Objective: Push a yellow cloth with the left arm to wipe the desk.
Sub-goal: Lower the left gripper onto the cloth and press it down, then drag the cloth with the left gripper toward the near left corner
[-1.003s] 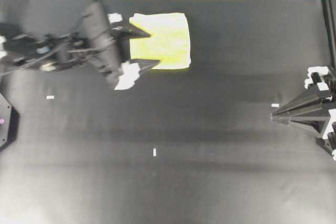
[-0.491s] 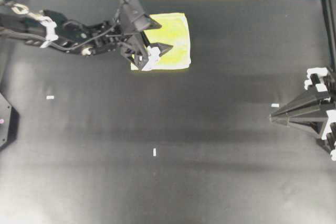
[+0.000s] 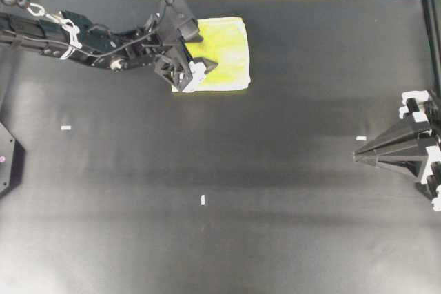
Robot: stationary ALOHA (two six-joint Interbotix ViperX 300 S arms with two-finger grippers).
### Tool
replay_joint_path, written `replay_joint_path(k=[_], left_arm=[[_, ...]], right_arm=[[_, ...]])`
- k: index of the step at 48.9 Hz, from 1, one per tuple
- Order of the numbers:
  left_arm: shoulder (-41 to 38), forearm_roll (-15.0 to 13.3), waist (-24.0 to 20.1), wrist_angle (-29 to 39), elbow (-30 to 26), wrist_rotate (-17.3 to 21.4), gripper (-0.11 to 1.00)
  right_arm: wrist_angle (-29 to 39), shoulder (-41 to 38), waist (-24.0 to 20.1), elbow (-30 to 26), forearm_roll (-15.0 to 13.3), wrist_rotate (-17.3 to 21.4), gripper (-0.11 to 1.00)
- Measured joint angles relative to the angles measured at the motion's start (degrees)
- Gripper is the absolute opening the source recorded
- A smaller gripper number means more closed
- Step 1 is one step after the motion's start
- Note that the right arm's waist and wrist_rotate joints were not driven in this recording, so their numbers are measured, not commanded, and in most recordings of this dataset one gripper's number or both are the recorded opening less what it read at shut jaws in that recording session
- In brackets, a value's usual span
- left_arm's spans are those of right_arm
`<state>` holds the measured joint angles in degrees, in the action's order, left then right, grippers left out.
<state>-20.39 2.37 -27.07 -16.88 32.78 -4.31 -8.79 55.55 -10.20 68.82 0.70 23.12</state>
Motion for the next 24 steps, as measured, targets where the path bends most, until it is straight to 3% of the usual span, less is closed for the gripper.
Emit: replay_joint_path(k=[24], left_arm=[[1.1,-0.1,2.0,0.9,4.0,0.0,0.87]], right_arm=[[0.1,-0.1,0.0,0.0,0.0,0.1,0.0]])
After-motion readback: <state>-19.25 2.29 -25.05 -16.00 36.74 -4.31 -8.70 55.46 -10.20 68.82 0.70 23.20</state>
